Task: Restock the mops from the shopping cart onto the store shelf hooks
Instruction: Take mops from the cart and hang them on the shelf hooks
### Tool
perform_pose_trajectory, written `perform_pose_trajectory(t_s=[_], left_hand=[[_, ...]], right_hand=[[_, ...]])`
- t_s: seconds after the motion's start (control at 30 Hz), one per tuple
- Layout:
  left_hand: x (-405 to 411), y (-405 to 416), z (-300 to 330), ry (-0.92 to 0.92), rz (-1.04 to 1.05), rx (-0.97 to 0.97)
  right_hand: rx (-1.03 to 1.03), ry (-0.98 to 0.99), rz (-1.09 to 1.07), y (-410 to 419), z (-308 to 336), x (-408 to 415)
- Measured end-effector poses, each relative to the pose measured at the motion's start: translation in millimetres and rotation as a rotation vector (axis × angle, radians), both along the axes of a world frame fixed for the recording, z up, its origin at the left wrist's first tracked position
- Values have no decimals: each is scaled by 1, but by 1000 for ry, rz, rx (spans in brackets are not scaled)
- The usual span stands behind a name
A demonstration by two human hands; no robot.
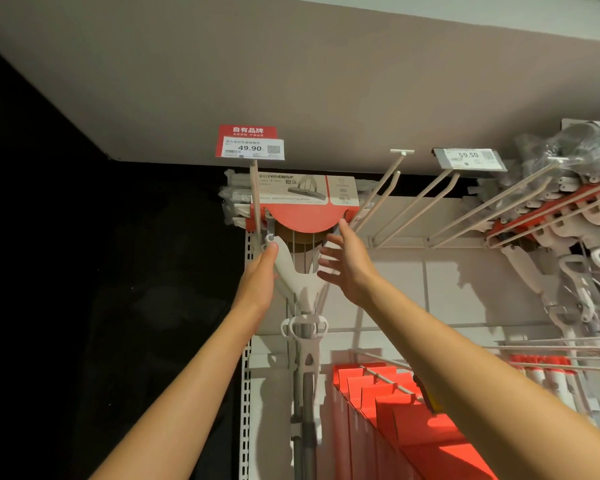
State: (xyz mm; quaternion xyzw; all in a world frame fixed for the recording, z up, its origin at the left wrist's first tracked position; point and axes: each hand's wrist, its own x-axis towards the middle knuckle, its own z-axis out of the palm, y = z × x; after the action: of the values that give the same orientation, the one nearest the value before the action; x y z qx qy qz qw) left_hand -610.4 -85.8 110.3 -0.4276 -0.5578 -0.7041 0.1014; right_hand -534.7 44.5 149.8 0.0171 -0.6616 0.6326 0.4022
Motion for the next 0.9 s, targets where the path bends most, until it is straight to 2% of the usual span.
perform_pose_trajectory(t_s=[0.17, 0.4, 0.67, 0.77, 0.9], left_hand=[[16, -31, -13, 321, 220, -97], [66, -81, -40, 528, 641, -279], [127, -124, -101, 618, 1077, -487], [160, -137, -126, 587, 1155, -539], [210, -155, -158, 515, 1157, -567]], right_hand=[[152, 115, -51, -39, -16, 37], [376, 279, -207, -75, -56, 88], [572, 294, -383, -95, -125, 146], [610, 259, -384, -101, -152, 166], [663, 220, -355, -113, -189, 194]])
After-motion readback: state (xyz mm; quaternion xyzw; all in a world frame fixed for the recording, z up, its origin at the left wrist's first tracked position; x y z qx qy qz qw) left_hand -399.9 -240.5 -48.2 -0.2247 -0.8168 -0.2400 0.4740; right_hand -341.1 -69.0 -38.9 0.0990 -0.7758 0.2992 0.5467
